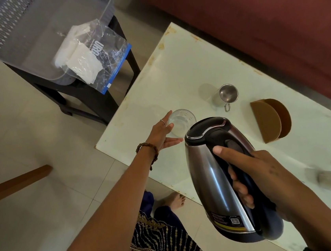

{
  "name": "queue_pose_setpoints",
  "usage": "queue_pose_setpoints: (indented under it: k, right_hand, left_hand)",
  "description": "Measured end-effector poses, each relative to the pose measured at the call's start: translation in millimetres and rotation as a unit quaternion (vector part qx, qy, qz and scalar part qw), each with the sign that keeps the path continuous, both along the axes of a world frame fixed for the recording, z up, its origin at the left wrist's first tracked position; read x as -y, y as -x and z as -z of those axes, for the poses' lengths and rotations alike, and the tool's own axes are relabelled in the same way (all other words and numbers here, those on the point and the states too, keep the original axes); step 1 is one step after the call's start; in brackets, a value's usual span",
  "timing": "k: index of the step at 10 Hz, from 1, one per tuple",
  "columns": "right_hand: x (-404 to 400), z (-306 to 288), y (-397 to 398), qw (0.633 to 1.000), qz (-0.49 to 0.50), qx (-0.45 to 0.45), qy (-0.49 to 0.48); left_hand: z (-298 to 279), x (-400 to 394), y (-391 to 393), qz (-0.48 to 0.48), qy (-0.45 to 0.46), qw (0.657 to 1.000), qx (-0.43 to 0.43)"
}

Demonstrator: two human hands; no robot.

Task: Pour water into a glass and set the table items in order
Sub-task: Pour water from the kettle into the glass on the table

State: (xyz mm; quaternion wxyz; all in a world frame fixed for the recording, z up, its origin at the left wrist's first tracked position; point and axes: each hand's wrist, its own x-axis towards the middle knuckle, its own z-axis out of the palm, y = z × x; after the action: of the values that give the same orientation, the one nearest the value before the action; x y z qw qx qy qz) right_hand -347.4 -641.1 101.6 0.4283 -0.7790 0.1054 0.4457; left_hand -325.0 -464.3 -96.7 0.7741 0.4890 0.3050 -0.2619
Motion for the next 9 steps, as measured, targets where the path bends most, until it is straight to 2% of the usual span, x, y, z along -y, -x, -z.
queue_pose_setpoints:
  k: [9]
  right_hand:
    - [2.0, -9.7, 1.5, 1.000, 0.013, 0.002, -0.005]
  left_hand:
    - [-3.9, 0.3, -0.5, 0.002, -0.008, 1.000, -0.011]
